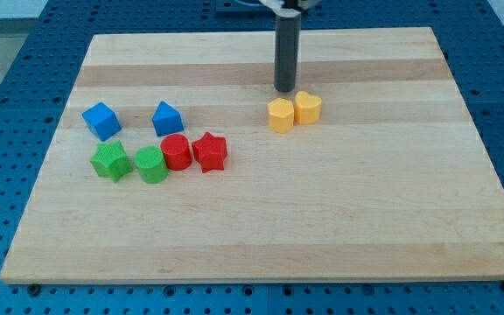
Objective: Push the yellow heart top right to the yellow hexagon
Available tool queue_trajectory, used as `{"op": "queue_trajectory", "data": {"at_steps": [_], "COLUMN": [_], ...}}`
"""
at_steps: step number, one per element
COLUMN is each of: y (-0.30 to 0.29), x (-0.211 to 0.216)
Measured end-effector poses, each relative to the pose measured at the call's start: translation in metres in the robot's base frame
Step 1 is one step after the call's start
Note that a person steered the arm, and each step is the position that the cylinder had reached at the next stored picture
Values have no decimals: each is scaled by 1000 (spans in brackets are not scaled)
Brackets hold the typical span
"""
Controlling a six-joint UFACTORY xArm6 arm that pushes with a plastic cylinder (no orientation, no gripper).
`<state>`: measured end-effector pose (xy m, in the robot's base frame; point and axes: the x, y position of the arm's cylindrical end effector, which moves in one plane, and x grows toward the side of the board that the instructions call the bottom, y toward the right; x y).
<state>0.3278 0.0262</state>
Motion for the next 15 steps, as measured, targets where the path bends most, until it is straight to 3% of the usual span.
{"op": "queue_trajectory", "data": {"at_steps": [6, 9, 13, 15], "y": [36, 50, -43, -58], "x": [35, 28, 21, 62]}}
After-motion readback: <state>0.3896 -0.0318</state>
